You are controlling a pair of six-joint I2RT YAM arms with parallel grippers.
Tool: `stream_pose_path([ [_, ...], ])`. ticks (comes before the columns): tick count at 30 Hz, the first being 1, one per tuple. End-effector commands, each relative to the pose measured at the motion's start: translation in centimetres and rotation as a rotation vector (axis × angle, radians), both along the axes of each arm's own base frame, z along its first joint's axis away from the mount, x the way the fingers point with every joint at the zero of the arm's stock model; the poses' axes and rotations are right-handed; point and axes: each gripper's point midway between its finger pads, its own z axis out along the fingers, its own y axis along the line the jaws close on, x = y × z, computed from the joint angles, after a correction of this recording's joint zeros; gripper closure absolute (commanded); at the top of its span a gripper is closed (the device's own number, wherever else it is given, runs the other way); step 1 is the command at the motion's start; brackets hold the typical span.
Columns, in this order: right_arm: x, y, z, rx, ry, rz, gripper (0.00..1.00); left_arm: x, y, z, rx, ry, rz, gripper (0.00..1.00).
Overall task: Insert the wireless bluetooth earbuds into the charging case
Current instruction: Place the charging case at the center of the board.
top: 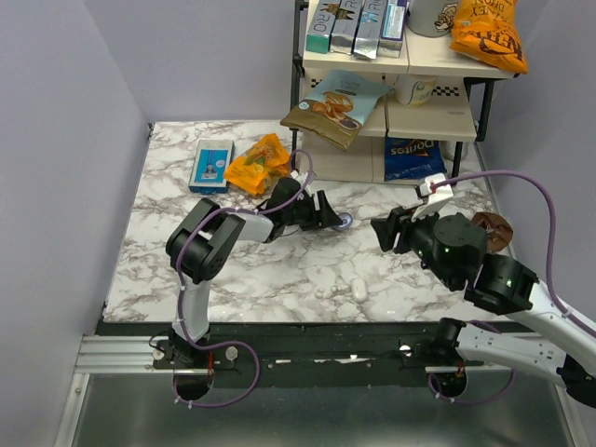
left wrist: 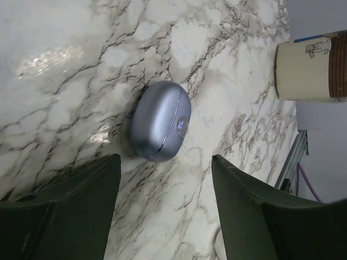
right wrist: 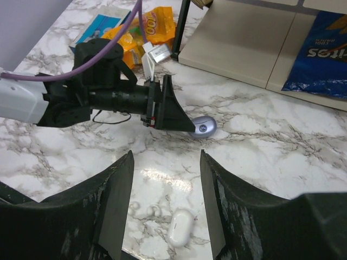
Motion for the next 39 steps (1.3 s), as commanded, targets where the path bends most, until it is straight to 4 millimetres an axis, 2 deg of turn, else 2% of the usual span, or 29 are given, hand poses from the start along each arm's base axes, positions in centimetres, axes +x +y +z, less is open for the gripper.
stream_pose_path([
  [1, 0.1, -0.2, -1.7, -0.023, 0.031, -0.020, 0.39, -0.3, 2.8, 0.1, 0.055, -0.015, 0.037, 0.25],
  [2, 0.1, -0.3, -2.0, -0.028, 0.037, -0.026, 0.39, -0.3, 3.2, 0.1, 0.067, -0.016, 0.045, 0.24],
  [3, 0.1, -0.4, -2.2, -0.031, 0.040, -0.026, 0.39, 0.0, 3.9, 1.1, 0.063, -0.038, 0.060, 0.24],
  [5, 0.1, -0.5, -3.7, -0.053, 0.065, -0.039, 0.39, -0.2, 5.0, 1.2, 0.094, -0.044, 0.083, 0.24],
  [6, 0.1, -0.5, -4.3, -0.058, 0.075, -0.043, 0.39, 0.2, 5.6, 2.4, 0.105, -0.076, 0.115, 0.24],
  [7, 0.2, -0.5, -6.1, -0.092, 0.102, -0.053, 0.38, 0.2, 6.3, 2.6, 0.132, -0.088, 0.141, 0.25],
  [9, 0.2, -0.3, -8.2, -0.105, 0.150, -0.076, 0.33, -0.4, 7.9, 2.5, 0.227, -0.095, 0.177, 0.24],
  [10, 0.3, 0.0, -9.7, -0.130, 0.192, -0.083, 0.29, 0.1, 9.4, 3.9, 0.297, -0.156, 0.278, 0.24],
  [11, -0.2, 0.4, -11.5, -0.127, 0.251, -0.073, 0.27, -0.7, 10.8, 3.5, 0.372, -0.144, 0.310, 0.24],
  [12, -0.3, 0.7, -12.6, -0.132, 0.284, -0.070, 0.27, -0.8, 12.1, 3.8, 0.440, -0.182, 0.366, 0.21],
  [13, -0.4, 0.8, -13.4, -0.128, 0.315, -0.073, 0.25, -1.4, 13.3, 5.3, 0.486, -0.243, 0.430, 0.20],
  [14, -0.8, 1.5, -15.0, -0.133, 0.372, -0.055, 0.25, -2.0, 13.9, 5.5, 0.521, -0.258, 0.447, 0.18],
  [16, -1.0, 1.7, -16.3, -0.134, 0.416, -0.058, 0.23, -3.4, 15.3, 6.3, 0.536, -0.251, 0.501, 0.01],
  [18, -1.2, 1.8, -17.5, -0.135, 0.452, -0.064, 0.22, -4.5, 15.5, 6.4, 0.493, -0.232, 0.507, 0.01],
  [19, -1.1, 1.7, -17.4, -0.122, 0.447, -0.068, 0.22, -5.7, 15.9, 5.9, 0.442, -0.210, 0.523, 0.01],
  [20, -1.1, 1.7, -17.3, -0.099, 0.443, -0.076, 0.22, -5.9, 14.7, 6.9, 0.343, -0.232, 0.495, 0.01],
  [22, -1.1, 1.2, -16.1, -0.039, 0.409, -0.089, 0.22, -7.6, 14.0, 7.1, 0.254, -0.258, 0.443, 0.01],
  [24, -1.1, 0.9, -15.0, -0.002, 0.374, -0.092, 0.22, -9.0, 12.7, 7.2, 0.268, -0.274, 0.402, 0.01],
  [25, -1.1, 0.9, -14.7, -0.004, 0.374, -0.087, 0.22, -8.8, 11.9, 8.1, 0.302, -0.296, 0.391, 0.01],
  [26, -1.4, 0.6, -15.2, -0.028, 0.401, -0.091, 0.21, -9.7, 12.0, 7.3, 0.402, -0.312, 0.352, 0.01],
  [27, -1.8, 0.7, -15.7, -0.044, 0.433, -0.084, 0.21, -9.8, 11.9, 7.4, 0.446, -0.333, 0.352, 0.01],
  [28, -2.1, 0.7, -17.0, -0.085, 0.474, -0.092, 0.21, -10.5, 10.7, 7.8, 0.440, -0.348, 0.313, 0.01],
  [32, -3.3, 0.6, -21.0, -0.116, 0.591, -0.107, 0.22, -11.4, 9.5, 9.0, 0.320, -0.348, 0.304, 0.01],
  [36, -4.0, 0.6, -24.1, -0.127, 0.664, -0.121, 0.23, -12.8, 9.5, 8.2, 0.314, -0.353, 0.241, 0.01],
  [39, -4.3, 0.9, -25.7, -0.150, 0.704, -0.113, 0.23, -13.4, 10.5, 7.4, 0.336, -0.342, 0.246, 0.01],
])
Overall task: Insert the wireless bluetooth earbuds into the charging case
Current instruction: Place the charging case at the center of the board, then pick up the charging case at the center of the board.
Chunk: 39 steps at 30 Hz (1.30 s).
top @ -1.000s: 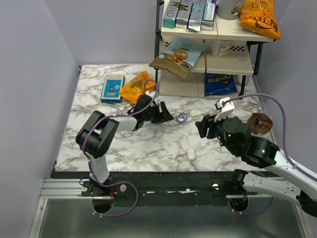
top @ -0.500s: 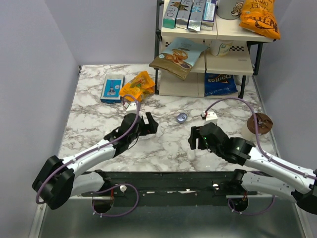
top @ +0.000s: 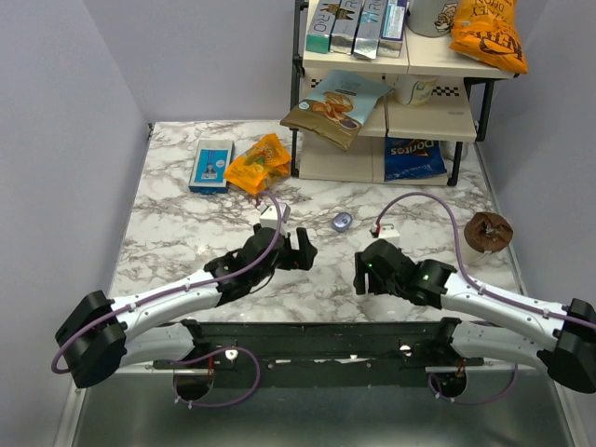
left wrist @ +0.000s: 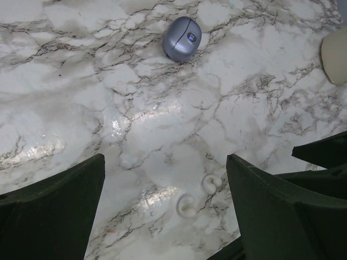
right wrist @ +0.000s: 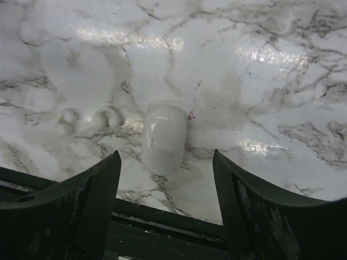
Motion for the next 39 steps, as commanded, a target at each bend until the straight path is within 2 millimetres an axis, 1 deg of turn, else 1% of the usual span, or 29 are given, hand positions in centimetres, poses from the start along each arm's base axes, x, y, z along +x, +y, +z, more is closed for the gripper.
stream_pose_path([
  [1, -0.7, 0.9, -2.0, 0.023, 0.079, -0.008, 0.23, -1.1, 1.3, -1.0, 0.020, 0.005, 0.001, 0.01],
  [2, -0.6, 1.3, -2.1, 0.032, 0.082, 0.004, 0.24, -1.3, 1.6, -1.1, 0.024, 0.009, 0.007, 0.01],
  [3, -0.9, 1.5, -2.9, 0.022, 0.110, 0.014, 0.25, -1.4, 1.8, -1.3, 0.024, 0.012, 0.010, 0.01],
  [4, -1.0, 1.6, -3.1, 0.020, 0.118, 0.019, 0.25, -1.6, 2.1, -1.3, 0.016, 0.010, 0.013, 0.01],
  [9, -0.4, 2.4, -3.2, 0.025, 0.113, 0.031, 0.26, -2.0, 3.0, -1.4, -0.017, 0.010, 0.044, 0.01],
  [12, -0.2, 2.4, -3.7, -0.009, 0.116, 0.033, 0.27, -2.3, 3.5, -1.5, -0.032, 0.009, 0.053, 0.01],
  [14, -0.2, 2.2, -4.3, -0.032, 0.132, 0.027, 0.30, -2.4, 4.0, -1.9, -0.013, 0.017, 0.065, 0.01],
  [18, -0.4, 1.9, -4.8, -0.044, 0.143, 0.017, 0.34, -2.5, 4.3, -2.0, -0.008, 0.018, 0.070, 0.01],
  [22, -0.5, 1.7, -4.8, -0.051, 0.138, 0.024, 0.43, -2.4, 4.1, -1.9, -0.009, 0.016, 0.069, 0.01],
  [23, -0.4, 1.7, -4.8, -0.052, 0.134, 0.027, 0.48, -2.3, 4.1, -1.8, -0.010, 0.013, 0.066, 0.01],
  [27, -0.2, 1.7, -4.4, -0.057, 0.117, 0.047, 0.57, -2.2, 4.1, -1.6, -0.003, 0.012, 0.069, 0.01],
  [30, 0.2, 1.9, -3.8, -0.065, 0.100, 0.066, 0.65, -2.2, 4.3, -1.4, 0.001, 0.011, 0.079, 0.01],
  [33, 1.2, 2.2, -1.9, -0.061, 0.042, 0.086, 0.74, -2.3, 4.8, -0.8, -0.004, 0.004, 0.090, 0.01],
  [34, 1.4, 2.4, -1.2, -0.058, 0.023, 0.097, 0.76, -2.3, 5.1, -0.3, -0.015, -0.011, 0.100, 0.01],
  [35, 1.6, 2.5, -0.3, -0.054, 0.000, 0.105, 0.79, -2.3, 5.3, -0.2, -0.015, -0.014, 0.106, 0.01],
  [36, 2.3, 3.1, 1.3, -0.040, -0.037, 0.132, 0.79, -2.4, 5.6, -0.1, -0.011, -0.015, 0.113, 0.01],
  [37, 2.5, 3.5, 2.1, -0.025, -0.057, 0.146, 0.80, -2.3, 6.0, 0.4, -0.017, -0.029, 0.124, 0.01],
  [39, 3.1, 5.4, 4.6, 0.041, -0.126, 0.232, 0.80, -2.4, 6.5, 0.7, -0.011, -0.034, 0.136, 0.01],
])
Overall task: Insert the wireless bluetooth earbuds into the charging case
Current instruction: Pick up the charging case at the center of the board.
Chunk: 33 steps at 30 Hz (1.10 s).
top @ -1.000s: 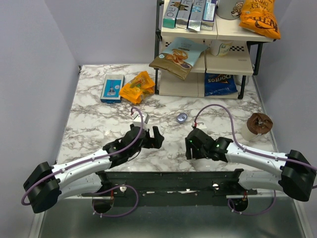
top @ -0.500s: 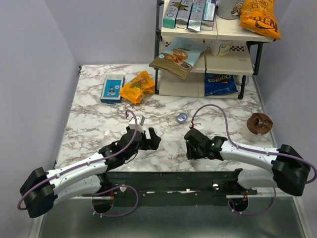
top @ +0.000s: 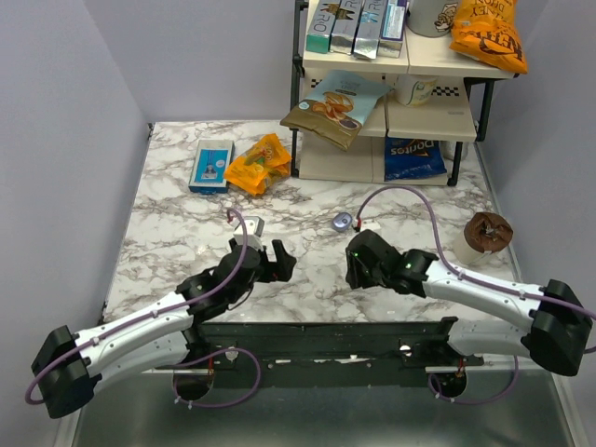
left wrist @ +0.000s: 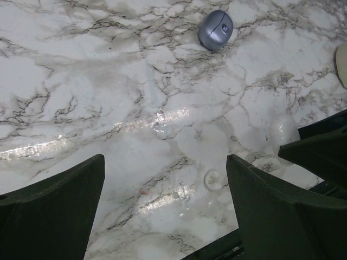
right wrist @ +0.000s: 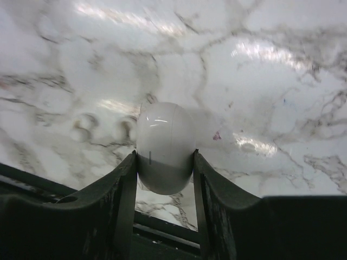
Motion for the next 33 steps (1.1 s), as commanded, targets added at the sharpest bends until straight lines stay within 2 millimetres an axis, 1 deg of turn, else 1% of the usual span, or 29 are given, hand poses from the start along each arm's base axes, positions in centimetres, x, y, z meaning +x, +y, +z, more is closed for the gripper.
stream_pose_path([
  [1, 2.5, 3.4, 6.3, 0.115, -0.180, 0.141, 0.80, 0.1, 1.5, 2.0, -0.005, -0.041, 0.057, 0.01],
  [2, 3.0, 4.7, 7.2, 0.145, -0.206, 0.182, 0.80, 0.2, 1.8, 2.3, -0.005, -0.047, 0.064, 0.01],
  [3, 2.9, 5.9, 6.2, 0.116, -0.180, 0.273, 0.80, 0.0, 2.0, 2.1, 0.006, -0.044, 0.068, 0.01],
  [4, 3.4, 7.7, 7.5, 0.136, -0.187, 0.328, 0.79, 0.0, 2.3, 2.4, 0.000, -0.051, 0.073, 0.01],
  [5, 3.3, 8.5, 7.2, 0.120, -0.160, 0.388, 0.78, -0.1, 2.5, 2.5, 0.002, -0.051, 0.076, 0.01],
  [6, 3.5, 9.6, 6.0, 0.077, -0.132, 0.446, 0.78, -0.2, 2.8, 2.2, 0.013, -0.045, 0.079, 0.01],
  [7, 3.7, 10.7, 6.8, 0.085, -0.147, 0.490, 0.78, -0.3, 3.0, 2.4, 0.010, -0.048, 0.082, 0.01],
  [8, 3.6, 11.4, 6.8, 0.092, -0.145, 0.530, 0.78, -0.4, 3.2, 2.5, 0.008, -0.048, 0.085, 0.01],
  [9, 3.8, 11.7, 6.5, 0.075, -0.153, 0.566, 0.78, -0.6, 3.6, 2.2, 0.023, -0.041, 0.089, 0.01],
  [10, 3.7, 12.1, 5.4, 0.059, -0.131, 0.600, 0.78, -0.7, 3.8, 2.6, 0.012, -0.049, 0.091, 0.01],
  [11, 4.0, 12.5, 5.6, 0.047, -0.137, 0.617, 0.77, -0.8, 3.9, 2.6, 0.011, -0.052, 0.094, 0.01],
  [12, 4.2, 12.5, 5.2, 0.026, -0.144, 0.640, 0.76, -0.8, 4.2, 2.7, 0.013, -0.054, 0.096, 0.01],
  [13, 4.5, 12.7, 4.3, 0.003, -0.137, 0.656, 0.76, -0.9, 4.3, 2.9, 0.002, -0.062, 0.096, 0.01],
  [16, 5.3, 13.1, 3.8, -0.038, -0.147, 0.690, 0.74, -1.0, 4.4, 2.9, 0.003, -0.063, 0.098, 0.01],
  [17, 5.4, 13.2, 2.9, -0.057, -0.134, 0.701, 0.74, -1.0, 4.4, 3.0, 0.002, -0.063, 0.097, 0.01],
  [20, 5.8, 13.5, 2.2, -0.092, -0.123, 0.728, 0.73, -0.9, 4.2, 2.8, 0.014, -0.056, 0.089, 0.01],
  [21, 6.0, 13.6, 1.4, -0.110, -0.107, 0.742, 0.73, -0.9, 4.1, 2.8, 0.017, -0.051, 0.087, 0.01],
  [23, 5.8, 13.7, 0.6, -0.119, -0.080, 0.752, 0.72, -1.0, 4.0, 2.5, 0.026, -0.041, 0.083, 0.01],
  [24, 5.7, 13.7, -0.2, -0.127, -0.060, 0.760, 0.72, -1.0, 3.9, 2.4, 0.027, -0.038, 0.082, 0.01],
  [28, 5.1, 14.0, -1.5, -0.112, -0.010, 0.768, 0.70, -0.9, 3.7, 2.3, 0.025, -0.035, 0.079, 0.01],
  [33, 4.5, 14.1, -2.5, -0.097, 0.032, 0.766, 0.62, -1.0, 3.7, 2.1, 0.033, -0.028, 0.073, 0.01],
])
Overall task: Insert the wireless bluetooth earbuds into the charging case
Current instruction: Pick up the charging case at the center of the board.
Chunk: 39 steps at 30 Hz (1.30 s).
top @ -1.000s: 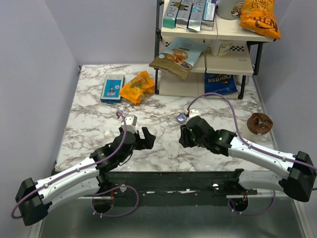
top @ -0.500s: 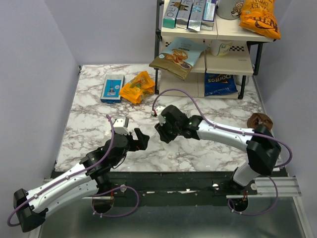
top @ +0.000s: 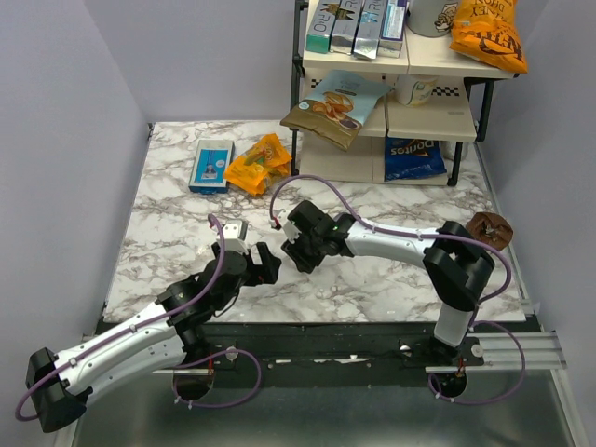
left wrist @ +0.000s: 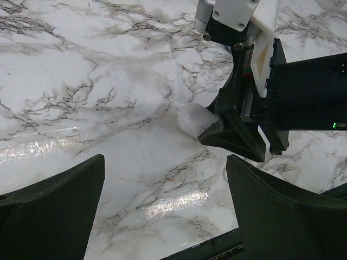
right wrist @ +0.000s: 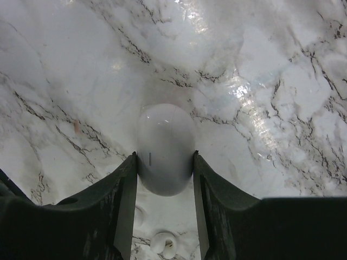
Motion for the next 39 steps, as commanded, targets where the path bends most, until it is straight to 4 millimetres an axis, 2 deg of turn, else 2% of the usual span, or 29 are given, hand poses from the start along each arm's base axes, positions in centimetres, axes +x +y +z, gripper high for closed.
stream_pose_path([
  [1, -0.9, 0.4, -0.6, 0.007, 0.054, 0.024, 0.61, 0.0, -0.2, 0.9, -0.003, -0.006, -0.003, 0.01],
  [4, -1.0, 0.3, -0.4, 0.015, 0.054, 0.007, 0.45, 0.0, -0.2, 0.7, -0.001, 0.000, -0.003, 0.01],
  [5, -0.9, 0.3, 0.2, 0.028, 0.044, 0.003, 0.37, 0.0, -0.2, 0.6, 0.001, 0.002, -0.003, 0.01],
  [7, -0.7, 0.2, 0.9, 0.039, 0.030, -0.018, 0.31, 0.0, -0.2, 0.5, 0.004, 0.005, -0.002, 0.01],
  [8, -0.7, 0.3, 1.3, 0.049, 0.020, -0.024, 0.26, 0.1, -0.3, 0.7, -0.001, 0.002, -0.004, 0.01],
  [11, -0.2, -0.2, 4.1, 0.088, -0.022, -0.077, 0.19, 0.2, -0.5, 0.9, -0.001, 0.000, -0.003, 0.01],
  [13, 0.7, -1.1, 7.0, 0.118, -0.092, -0.156, 0.18, 0.3, -0.4, 0.7, 0.013, 0.004, 0.003, 0.01],
  [15, 1.2, -3.0, 8.4, 0.121, -0.112, -0.273, 0.18, 0.4, -0.9, 0.8, 0.030, -0.001, -0.029, 0.01],
  [16, 2.2, -4.8, 10.7, 0.153, -0.172, -0.358, 0.18, 0.4, -1.3, 0.2, 0.060, 0.011, -0.053, 0.01],
  [17, 2.1, -6.4, 10.4, 0.138, -0.182, -0.413, 0.18, 0.5, -1.8, 0.1, 0.073, 0.012, -0.077, 0.01],
  [18, 2.1, -7.6, 11.1, 0.164, -0.189, -0.487, 0.19, 0.3, -2.9, -0.1, 0.093, 0.013, -0.144, 0.01],
  [19, 2.5, -9.3, 12.9, 0.201, -0.234, -0.549, 0.19, 0.3, -3.5, -1.6, 0.144, 0.052, -0.175, 0.01],
  [20, 2.0, -10.7, 12.6, 0.198, -0.238, -0.581, 0.19, 0.5, -4.3, -1.5, 0.157, 0.059, -0.203, 0.01],
  [21, 1.9, -11.4, 13.2, 0.216, -0.252, -0.612, 0.19, 0.3, -5.0, -2.2, 0.196, 0.079, -0.260, 0.01],
  [22, 1.7, -12.0, 13.5, 0.230, -0.264, -0.622, 0.19, 0.5, -5.6, -4.1, 0.258, 0.130, -0.286, 0.01],
  [23, 1.1, -12.8, 15.1, 0.282, -0.286, -0.630, 0.19, 1.0, -6.6, -3.4, 0.268, 0.131, -0.309, 0.01],
  [24, 0.8, -13.3, 15.0, 0.287, -0.291, -0.634, 0.19, 1.1, -7.0, -3.9, 0.296, 0.146, -0.331, 0.01],
  [25, 0.4, -13.6, 15.6, 0.308, -0.294, -0.630, 0.19, 1.4, -7.2, -5.5, 0.366, 0.178, -0.355, 0.01],
  [26, -0.2, -14.1, 16.4, 0.334, -0.301, -0.630, 0.20, 2.1, -8.2, -4.8, 0.373, 0.166, -0.370, 0.01],
  [28, -0.7, -14.6, 17.2, 0.357, -0.309, -0.623, 0.20, 2.6, -8.6, -6.3, 0.460, 0.207, -0.402, 0.01],
  [29, -1.0, -14.9, 17.3, 0.358, -0.310, -0.621, 0.20, 3.1, -9.4, -5.5, 0.460, 0.201, -0.415, 0.01],
  [31, -1.4, -15.5, 18.3, 0.385, -0.329, -0.621, 0.20, 3.1, -9.8, -6.2, 0.491, 0.231, -0.444, 0.01],
  [33, -1.7, -16.0, 18.9, 0.404, -0.339, -0.619, 0.21, 3.1, -10.3, -5.9, 0.490, 0.227, -0.477, 0.01],
  [39, -2.2, -16.2, 18.3, 0.398, -0.335, -0.605, 0.21, 2.3, -10.4, -7.1, 0.539, 0.282, -0.608, 0.01],
])
